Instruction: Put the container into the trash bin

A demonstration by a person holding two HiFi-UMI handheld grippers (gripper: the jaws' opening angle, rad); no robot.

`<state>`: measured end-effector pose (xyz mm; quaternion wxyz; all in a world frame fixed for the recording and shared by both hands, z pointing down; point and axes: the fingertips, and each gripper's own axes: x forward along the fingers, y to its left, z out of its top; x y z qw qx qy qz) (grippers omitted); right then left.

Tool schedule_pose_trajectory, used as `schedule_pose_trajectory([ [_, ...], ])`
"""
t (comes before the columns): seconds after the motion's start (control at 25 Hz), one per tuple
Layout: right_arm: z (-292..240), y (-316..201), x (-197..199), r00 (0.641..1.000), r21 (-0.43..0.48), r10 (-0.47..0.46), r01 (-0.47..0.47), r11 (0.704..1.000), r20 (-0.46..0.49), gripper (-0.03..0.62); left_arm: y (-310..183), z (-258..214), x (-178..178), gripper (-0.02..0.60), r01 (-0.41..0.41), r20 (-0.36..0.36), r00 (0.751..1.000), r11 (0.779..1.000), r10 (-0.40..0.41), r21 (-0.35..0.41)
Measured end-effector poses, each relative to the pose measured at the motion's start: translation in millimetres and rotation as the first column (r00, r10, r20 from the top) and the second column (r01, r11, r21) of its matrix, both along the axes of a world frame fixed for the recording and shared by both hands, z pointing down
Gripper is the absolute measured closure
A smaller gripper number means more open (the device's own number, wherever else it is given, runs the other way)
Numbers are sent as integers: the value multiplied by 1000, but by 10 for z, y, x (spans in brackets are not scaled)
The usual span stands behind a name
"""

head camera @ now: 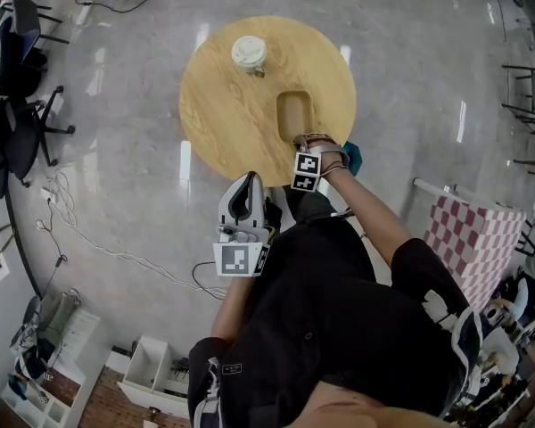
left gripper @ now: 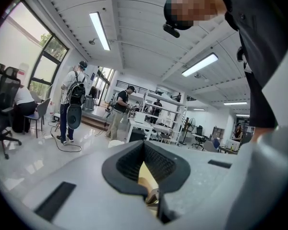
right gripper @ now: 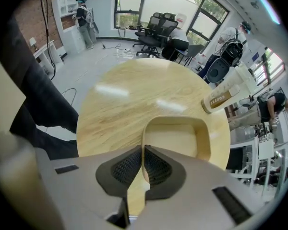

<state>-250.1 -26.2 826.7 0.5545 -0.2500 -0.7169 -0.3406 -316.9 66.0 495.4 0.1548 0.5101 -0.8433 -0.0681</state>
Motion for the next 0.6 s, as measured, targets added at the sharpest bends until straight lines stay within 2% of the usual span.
schedule_pose_trajectory([
  [0.32,-352,188,282,988,-30,144,-142,989,48,559,293,-140,249,574,-42,15,999,999,42,30],
  [0.6,-767,425,589,942,-72,315,-309,949,119,559,537,-286,466,574,-150,53,988,985,146,87],
])
